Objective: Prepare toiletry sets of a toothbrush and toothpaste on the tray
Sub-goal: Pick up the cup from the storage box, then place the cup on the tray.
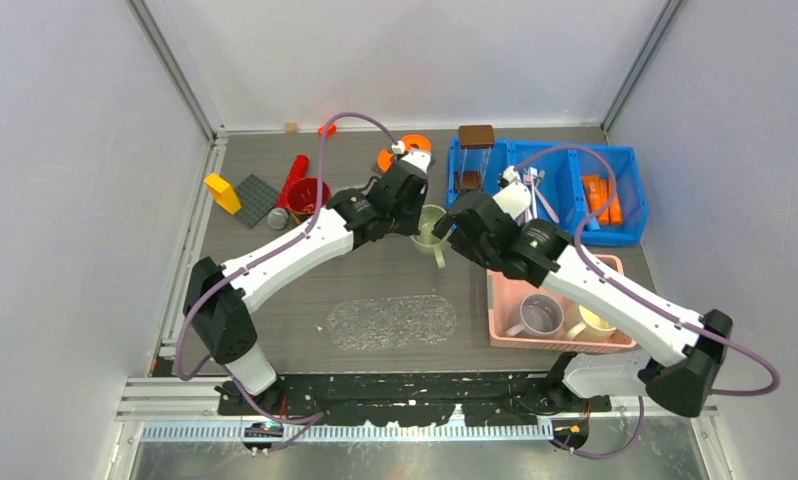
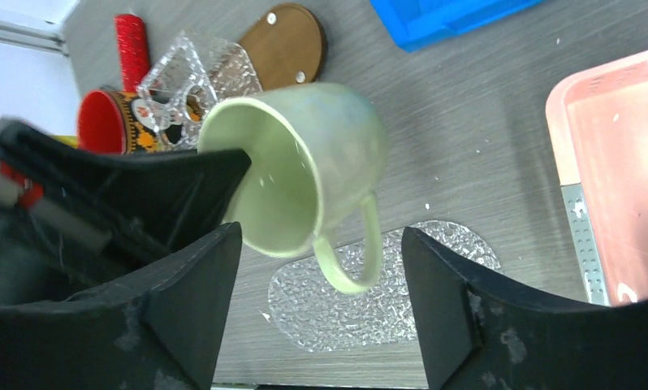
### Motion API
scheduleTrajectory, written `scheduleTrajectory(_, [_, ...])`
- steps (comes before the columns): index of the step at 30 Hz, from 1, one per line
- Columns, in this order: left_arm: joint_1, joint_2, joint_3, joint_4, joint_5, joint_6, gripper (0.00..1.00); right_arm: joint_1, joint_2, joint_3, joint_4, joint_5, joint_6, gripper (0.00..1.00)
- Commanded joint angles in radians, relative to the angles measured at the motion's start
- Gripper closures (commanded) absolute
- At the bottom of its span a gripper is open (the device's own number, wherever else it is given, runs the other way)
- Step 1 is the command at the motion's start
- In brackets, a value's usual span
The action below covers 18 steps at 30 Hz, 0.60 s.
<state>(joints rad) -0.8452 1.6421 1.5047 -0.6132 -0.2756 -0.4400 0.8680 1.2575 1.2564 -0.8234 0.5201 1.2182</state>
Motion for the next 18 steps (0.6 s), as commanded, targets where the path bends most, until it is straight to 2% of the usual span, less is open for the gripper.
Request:
scheduleTrajectory(1, [0.060, 0.008, 0.125, 0.051, 0.075, 0.084, 1.00, 0.004, -0.129, -0.083, 0.125, 0.099, -0.087, 0.20])
scheduleTrajectory(10, [0.196, 0.136, 0.293, -0.038, 0.194, 0.272, 1.00, 0.003, -0.411, -0.304, 0.338, 0.216, -0.313, 0.11])
scheduleTrajectory(18, [0.272, 0.263, 0.403, -0.055, 0.230, 0.361, 1.00, 0.003, -0.566, -0.424, 0.368, 0.292, -0.397, 0.09])
